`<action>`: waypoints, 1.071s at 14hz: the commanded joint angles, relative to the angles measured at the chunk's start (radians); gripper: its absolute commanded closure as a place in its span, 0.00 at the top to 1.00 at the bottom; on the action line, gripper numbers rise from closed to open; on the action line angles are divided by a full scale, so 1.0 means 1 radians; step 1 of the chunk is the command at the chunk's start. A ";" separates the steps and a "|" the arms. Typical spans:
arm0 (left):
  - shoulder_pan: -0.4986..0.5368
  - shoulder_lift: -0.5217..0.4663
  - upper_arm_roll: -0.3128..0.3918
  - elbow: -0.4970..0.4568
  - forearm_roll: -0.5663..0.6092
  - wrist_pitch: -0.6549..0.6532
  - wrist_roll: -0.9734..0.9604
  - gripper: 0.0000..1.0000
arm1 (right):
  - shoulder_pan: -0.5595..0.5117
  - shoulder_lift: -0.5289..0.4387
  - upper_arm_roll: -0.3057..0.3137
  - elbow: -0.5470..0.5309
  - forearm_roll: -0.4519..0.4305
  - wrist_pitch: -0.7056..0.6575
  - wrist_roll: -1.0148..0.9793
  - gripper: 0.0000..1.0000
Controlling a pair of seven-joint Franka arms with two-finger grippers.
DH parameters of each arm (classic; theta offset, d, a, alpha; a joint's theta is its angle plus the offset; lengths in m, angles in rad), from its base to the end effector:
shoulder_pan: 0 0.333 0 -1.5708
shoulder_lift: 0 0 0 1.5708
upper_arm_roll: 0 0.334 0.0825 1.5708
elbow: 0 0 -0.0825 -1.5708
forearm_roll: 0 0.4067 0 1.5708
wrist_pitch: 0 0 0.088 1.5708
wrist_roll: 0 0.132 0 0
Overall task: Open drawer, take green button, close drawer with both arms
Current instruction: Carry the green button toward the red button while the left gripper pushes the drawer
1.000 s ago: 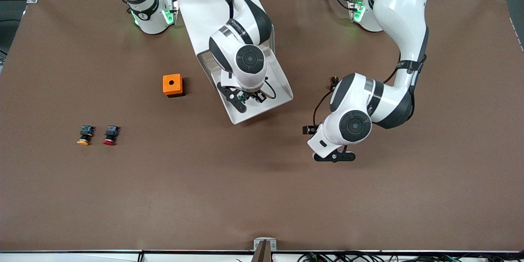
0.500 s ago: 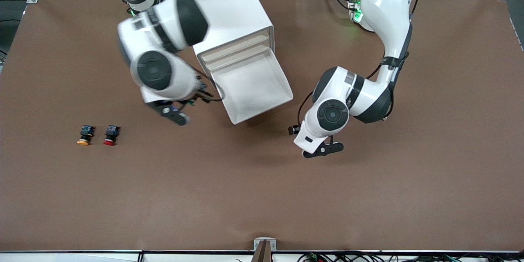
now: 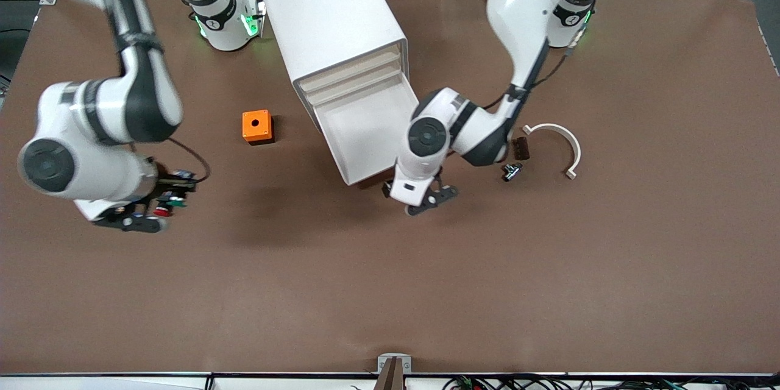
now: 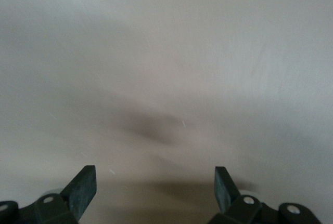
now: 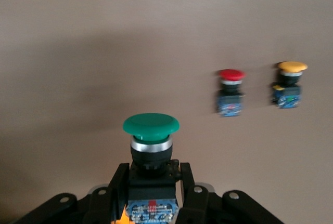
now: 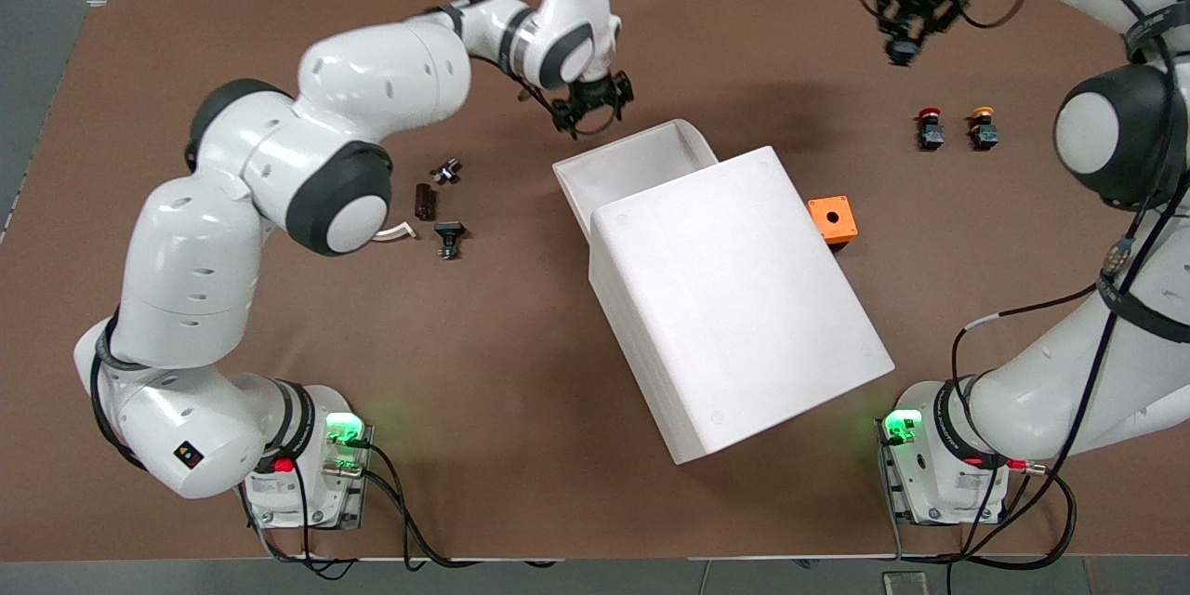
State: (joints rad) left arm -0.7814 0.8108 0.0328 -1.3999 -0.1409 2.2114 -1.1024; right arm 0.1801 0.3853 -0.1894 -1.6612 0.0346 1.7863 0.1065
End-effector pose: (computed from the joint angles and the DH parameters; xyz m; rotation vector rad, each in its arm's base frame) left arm 0.5507 -0.5279 0.1952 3.0145 0.6548 -0.1086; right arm 0.6523 0.0080 0.3522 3.0599 -0.1884 -0.3867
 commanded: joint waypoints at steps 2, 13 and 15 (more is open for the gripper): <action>0.008 -0.018 0.015 -0.005 0.020 0.001 -0.007 1.00 | 0.009 -0.063 0.025 -0.058 -0.027 0.019 -0.005 0.06; -0.076 -0.024 -0.014 -0.004 0.004 -0.027 -0.137 1.00 | -0.042 -0.023 0.025 -0.273 -0.033 0.428 -0.143 0.06; -0.078 -0.022 -0.059 -0.004 0.003 -0.029 -0.157 1.00 | -0.071 0.016 0.027 -0.275 -0.032 0.484 -0.183 0.06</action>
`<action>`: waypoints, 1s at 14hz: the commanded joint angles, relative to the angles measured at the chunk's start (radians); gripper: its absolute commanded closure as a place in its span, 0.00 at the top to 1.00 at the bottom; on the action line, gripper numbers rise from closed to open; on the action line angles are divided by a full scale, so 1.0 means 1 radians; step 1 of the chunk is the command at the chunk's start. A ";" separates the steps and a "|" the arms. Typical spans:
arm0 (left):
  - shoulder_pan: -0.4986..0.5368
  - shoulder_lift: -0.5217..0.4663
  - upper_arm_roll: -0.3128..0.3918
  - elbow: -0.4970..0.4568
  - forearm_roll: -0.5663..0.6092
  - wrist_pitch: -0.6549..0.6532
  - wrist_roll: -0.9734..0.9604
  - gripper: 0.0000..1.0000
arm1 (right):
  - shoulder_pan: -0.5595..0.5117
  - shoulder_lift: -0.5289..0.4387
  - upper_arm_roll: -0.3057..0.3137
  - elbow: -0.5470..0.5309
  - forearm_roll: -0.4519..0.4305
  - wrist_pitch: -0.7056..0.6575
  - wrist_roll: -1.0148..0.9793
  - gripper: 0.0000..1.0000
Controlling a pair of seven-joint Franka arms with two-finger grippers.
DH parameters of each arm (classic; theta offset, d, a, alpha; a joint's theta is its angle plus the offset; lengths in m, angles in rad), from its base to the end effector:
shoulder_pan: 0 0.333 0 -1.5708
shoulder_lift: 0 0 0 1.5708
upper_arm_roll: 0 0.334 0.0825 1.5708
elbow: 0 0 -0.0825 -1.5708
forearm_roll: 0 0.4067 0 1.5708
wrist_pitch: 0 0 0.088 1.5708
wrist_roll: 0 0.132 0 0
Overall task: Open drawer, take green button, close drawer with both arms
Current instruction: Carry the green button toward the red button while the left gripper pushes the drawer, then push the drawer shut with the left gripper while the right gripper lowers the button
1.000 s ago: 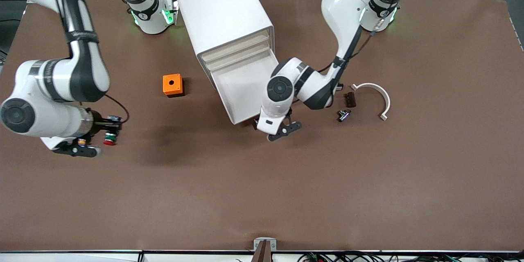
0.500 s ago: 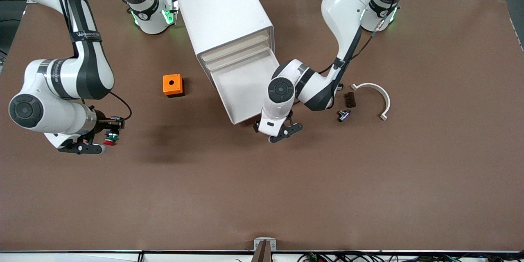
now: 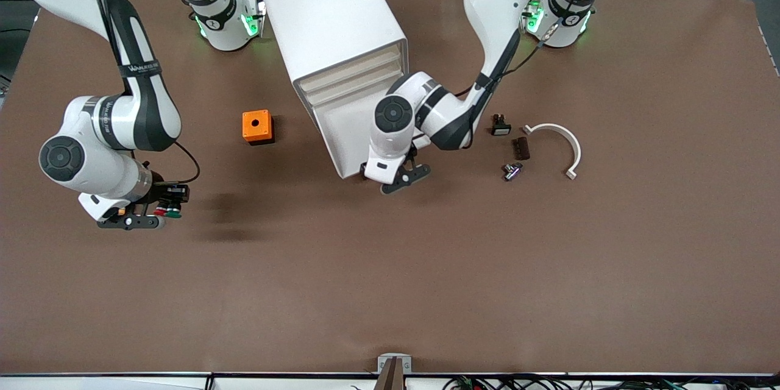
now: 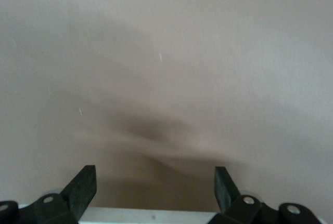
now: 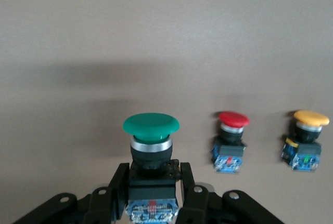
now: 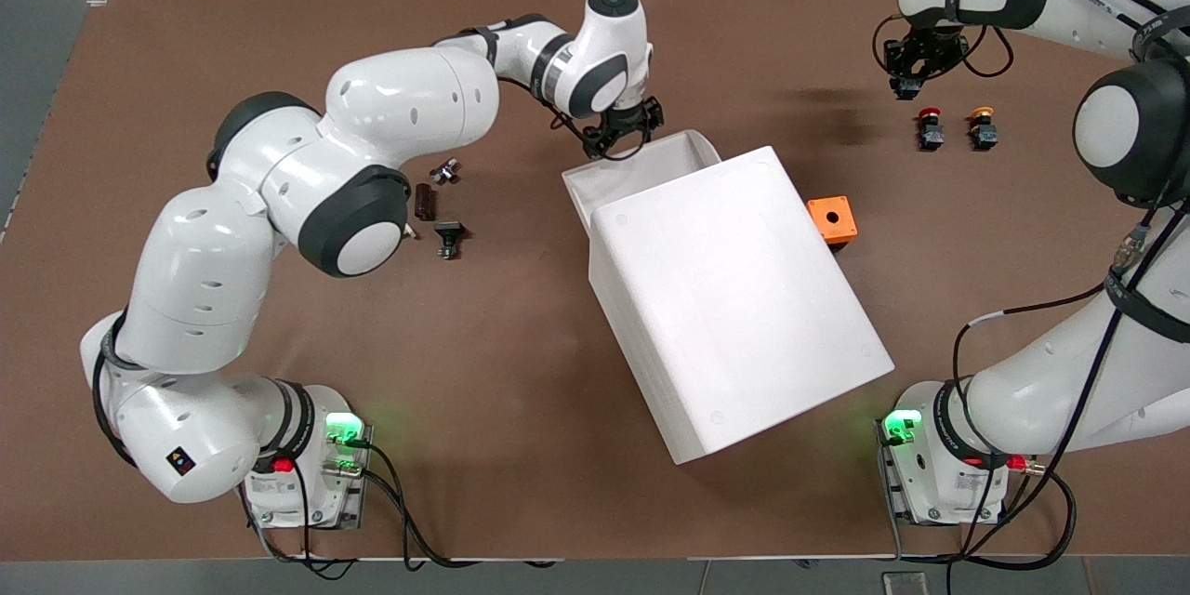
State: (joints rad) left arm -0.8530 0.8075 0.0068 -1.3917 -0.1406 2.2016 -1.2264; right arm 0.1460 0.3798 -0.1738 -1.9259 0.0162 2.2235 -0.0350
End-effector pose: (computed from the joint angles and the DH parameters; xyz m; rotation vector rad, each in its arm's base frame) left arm 0.5003 -0.5781 0.2006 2.9993 0.7038 -0.1423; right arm 0.6346 -0.0134 0.2657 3.0896 0.0101 -0.1205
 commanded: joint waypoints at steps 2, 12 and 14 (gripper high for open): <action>-0.006 -0.021 -0.065 -0.013 0.003 -0.025 -0.044 1.00 | -0.042 0.065 0.011 -0.019 -0.012 0.102 -0.045 0.06; -0.006 -0.016 -0.194 -0.012 -0.042 -0.040 -0.081 1.00 | 0.009 0.106 0.020 -0.064 0.004 0.142 0.095 0.07; -0.015 -0.011 -0.195 -0.012 -0.054 -0.040 -0.082 1.00 | 0.015 0.111 0.020 -0.065 0.004 0.143 0.093 0.08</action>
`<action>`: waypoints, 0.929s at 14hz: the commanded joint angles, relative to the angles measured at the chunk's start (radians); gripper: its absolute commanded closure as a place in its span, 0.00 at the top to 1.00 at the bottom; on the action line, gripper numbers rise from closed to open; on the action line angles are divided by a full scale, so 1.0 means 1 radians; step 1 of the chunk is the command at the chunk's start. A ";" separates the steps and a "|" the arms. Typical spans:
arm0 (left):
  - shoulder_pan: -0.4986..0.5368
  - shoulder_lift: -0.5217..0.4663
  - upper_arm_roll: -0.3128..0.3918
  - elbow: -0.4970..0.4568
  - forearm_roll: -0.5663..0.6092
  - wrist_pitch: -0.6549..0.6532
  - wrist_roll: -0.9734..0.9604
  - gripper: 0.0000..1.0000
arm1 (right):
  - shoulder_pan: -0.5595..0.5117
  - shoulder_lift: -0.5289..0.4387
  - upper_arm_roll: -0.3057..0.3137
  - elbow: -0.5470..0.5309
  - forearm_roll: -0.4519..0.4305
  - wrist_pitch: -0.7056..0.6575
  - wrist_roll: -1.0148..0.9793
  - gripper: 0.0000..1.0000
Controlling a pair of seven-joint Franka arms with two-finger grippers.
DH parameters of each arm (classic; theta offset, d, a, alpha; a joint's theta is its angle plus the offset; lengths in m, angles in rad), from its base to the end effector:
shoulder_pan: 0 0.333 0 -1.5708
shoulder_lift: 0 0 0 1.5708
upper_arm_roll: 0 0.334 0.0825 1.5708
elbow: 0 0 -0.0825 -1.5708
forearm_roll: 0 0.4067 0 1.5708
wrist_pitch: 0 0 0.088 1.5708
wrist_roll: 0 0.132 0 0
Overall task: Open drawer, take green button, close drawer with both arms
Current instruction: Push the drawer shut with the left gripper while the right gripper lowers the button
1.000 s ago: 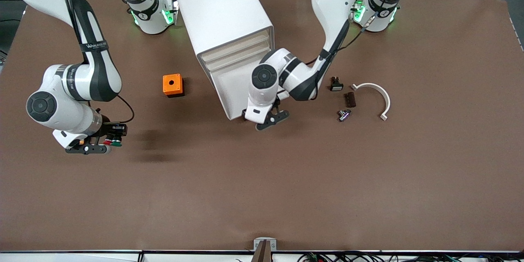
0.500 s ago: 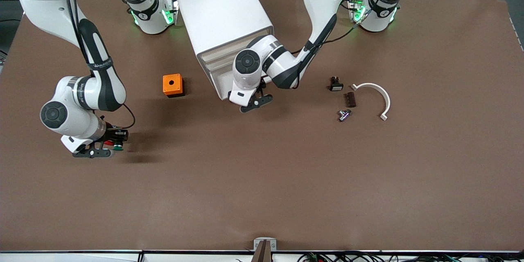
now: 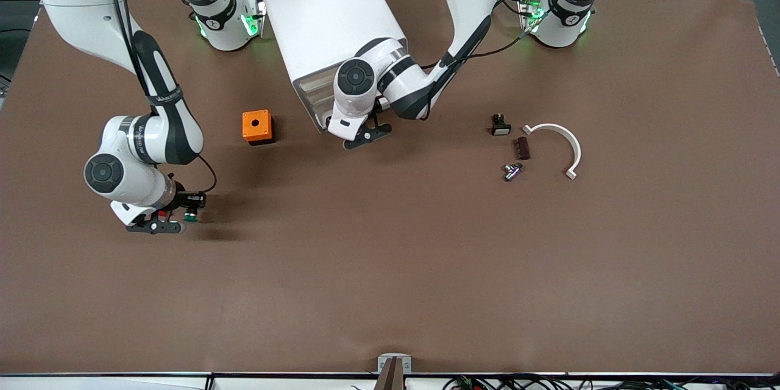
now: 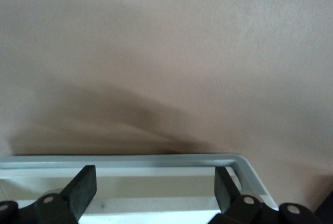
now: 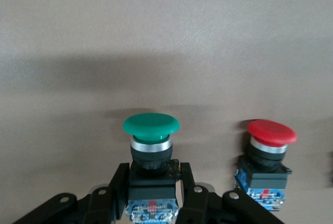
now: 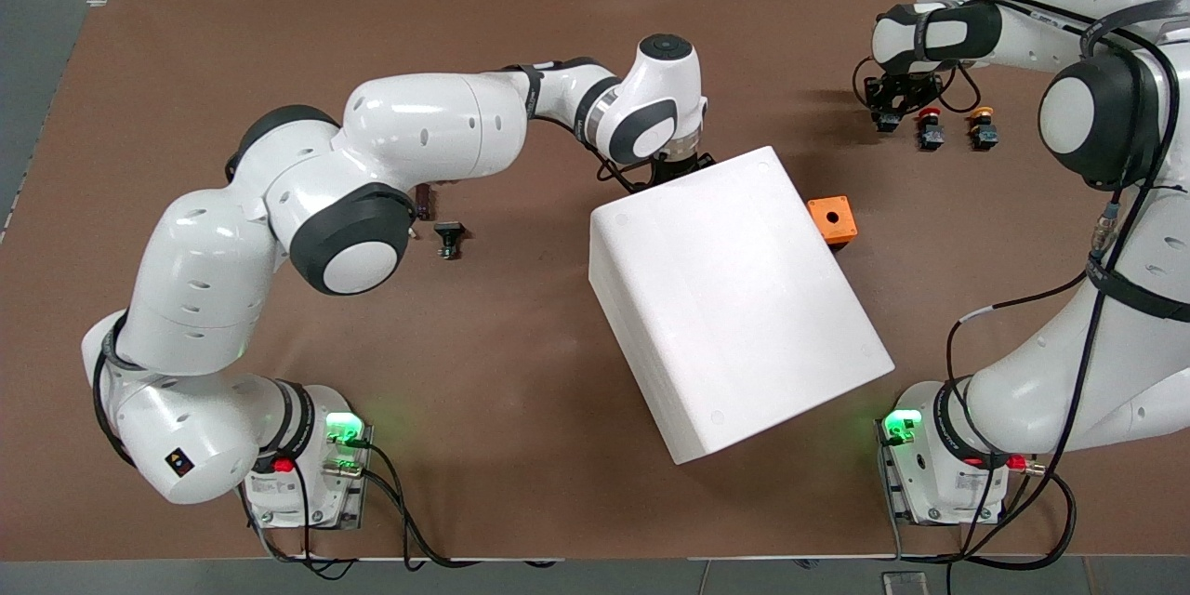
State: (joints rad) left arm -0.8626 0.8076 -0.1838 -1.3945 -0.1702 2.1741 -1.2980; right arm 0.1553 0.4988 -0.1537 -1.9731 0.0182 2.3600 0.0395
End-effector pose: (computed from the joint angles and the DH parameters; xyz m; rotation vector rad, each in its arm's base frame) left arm 0.3949 -0.6514 0.2060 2.9660 0.6087 -0.3928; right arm 0.6229 0.0020 0.1817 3.0726 -0.0568 -0.1608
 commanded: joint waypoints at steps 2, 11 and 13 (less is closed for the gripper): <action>-0.010 -0.005 -0.005 -0.009 -0.055 -0.011 -0.007 1.00 | 0.006 -0.002 -0.001 -0.020 0.002 0.005 0.019 0.09; -0.006 -0.013 -0.003 -0.006 -0.104 -0.011 0.005 1.00 | 0.009 0.024 -0.001 -0.018 0.000 0.004 0.017 0.31; 0.023 -0.021 0.012 -0.003 -0.095 -0.011 0.035 1.00 | 0.007 0.024 -0.001 -0.018 0.000 0.004 0.017 0.35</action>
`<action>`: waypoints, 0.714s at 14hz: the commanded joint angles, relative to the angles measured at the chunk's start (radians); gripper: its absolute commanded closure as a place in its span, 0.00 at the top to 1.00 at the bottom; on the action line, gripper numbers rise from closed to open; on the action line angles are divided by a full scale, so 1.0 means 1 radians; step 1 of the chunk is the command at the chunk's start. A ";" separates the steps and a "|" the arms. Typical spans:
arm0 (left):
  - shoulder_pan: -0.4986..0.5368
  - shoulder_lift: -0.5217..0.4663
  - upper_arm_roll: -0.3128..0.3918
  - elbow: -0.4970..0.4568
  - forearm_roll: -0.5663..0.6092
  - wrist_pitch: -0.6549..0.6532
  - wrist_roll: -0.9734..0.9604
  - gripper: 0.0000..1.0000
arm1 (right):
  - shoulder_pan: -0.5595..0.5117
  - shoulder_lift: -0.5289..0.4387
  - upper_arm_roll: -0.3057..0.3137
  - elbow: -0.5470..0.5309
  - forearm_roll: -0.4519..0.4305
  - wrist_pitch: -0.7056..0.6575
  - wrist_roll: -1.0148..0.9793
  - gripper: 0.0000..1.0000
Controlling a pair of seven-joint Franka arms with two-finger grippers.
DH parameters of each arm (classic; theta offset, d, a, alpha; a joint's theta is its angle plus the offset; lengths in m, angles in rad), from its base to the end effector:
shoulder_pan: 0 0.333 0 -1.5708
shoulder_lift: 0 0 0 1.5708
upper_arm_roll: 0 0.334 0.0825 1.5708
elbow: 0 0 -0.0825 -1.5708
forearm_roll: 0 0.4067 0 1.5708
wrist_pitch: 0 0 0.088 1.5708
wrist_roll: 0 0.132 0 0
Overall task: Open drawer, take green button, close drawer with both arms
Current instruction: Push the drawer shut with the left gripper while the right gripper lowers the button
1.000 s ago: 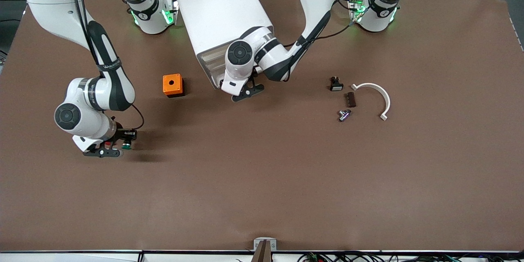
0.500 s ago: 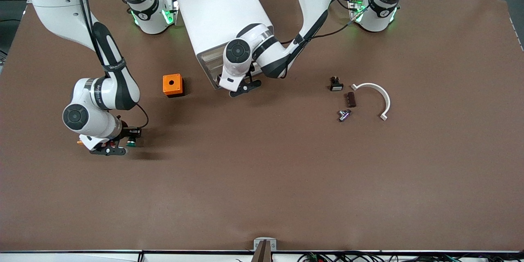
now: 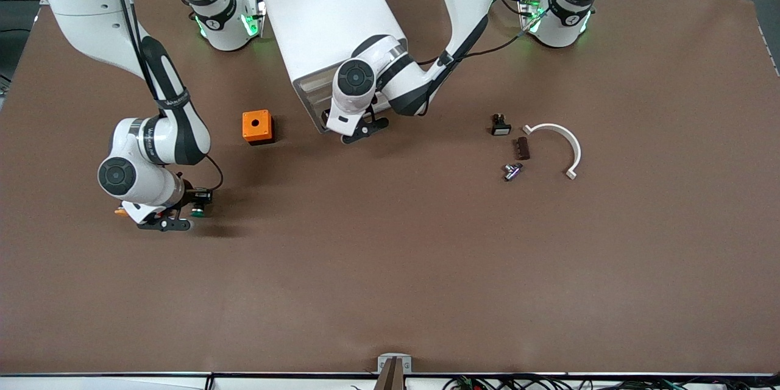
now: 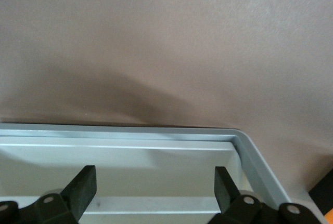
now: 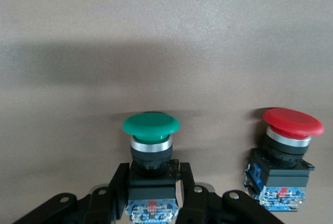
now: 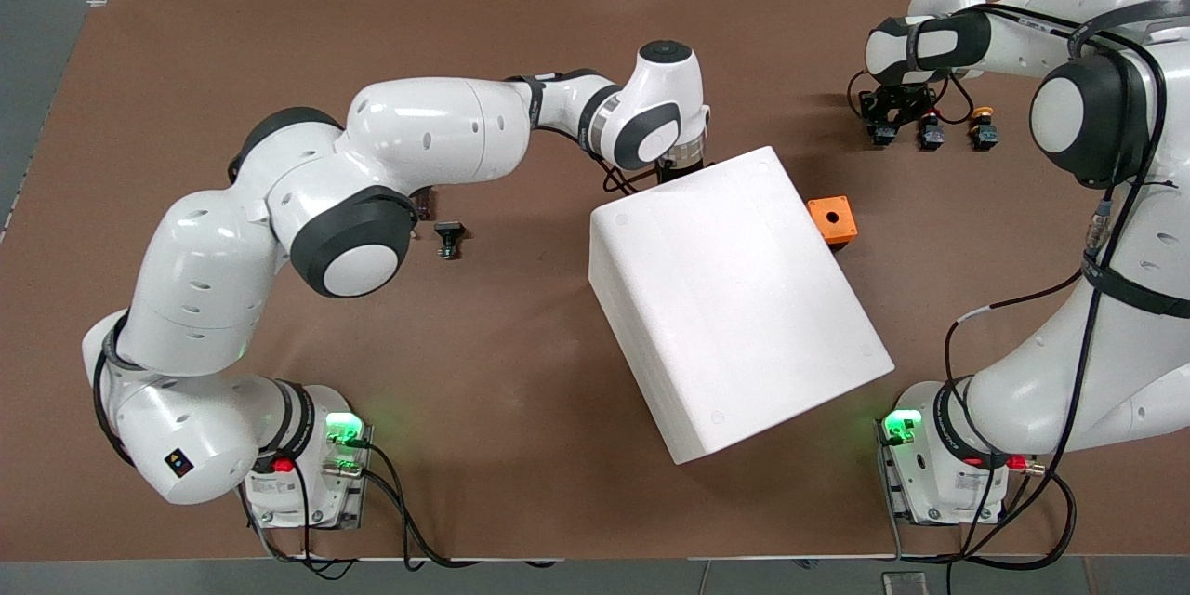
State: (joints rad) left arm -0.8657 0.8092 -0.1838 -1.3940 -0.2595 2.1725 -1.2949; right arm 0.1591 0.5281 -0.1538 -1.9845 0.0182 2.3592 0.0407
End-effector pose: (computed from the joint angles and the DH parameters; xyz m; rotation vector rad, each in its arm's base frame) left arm 0.3889 -0.6557 0.2065 2.9126 0.6682 -0.4931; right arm 0.6134 0.0031 0.1593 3.0629 -0.0526 -0.2231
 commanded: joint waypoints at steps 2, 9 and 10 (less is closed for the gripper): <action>0.100 -0.031 0.014 -0.002 0.009 -0.010 0.119 1.00 | 0.005 -0.007 -0.003 -0.005 0.000 -0.001 0.016 0.52; 0.353 -0.083 0.010 -0.002 0.207 -0.043 0.365 1.00 | -0.006 -0.199 -0.003 0.029 0.000 -0.217 0.019 1.00; 0.390 -0.091 0.010 -0.002 0.207 -0.062 0.432 1.00 | -0.006 -0.248 -0.003 0.038 0.000 -0.262 0.015 1.00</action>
State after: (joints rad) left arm -0.5274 0.7562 -0.1635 -1.3815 -0.0748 2.1491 -0.9514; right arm 0.1580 0.3953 -0.1592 -1.9337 0.0182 2.1757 0.0457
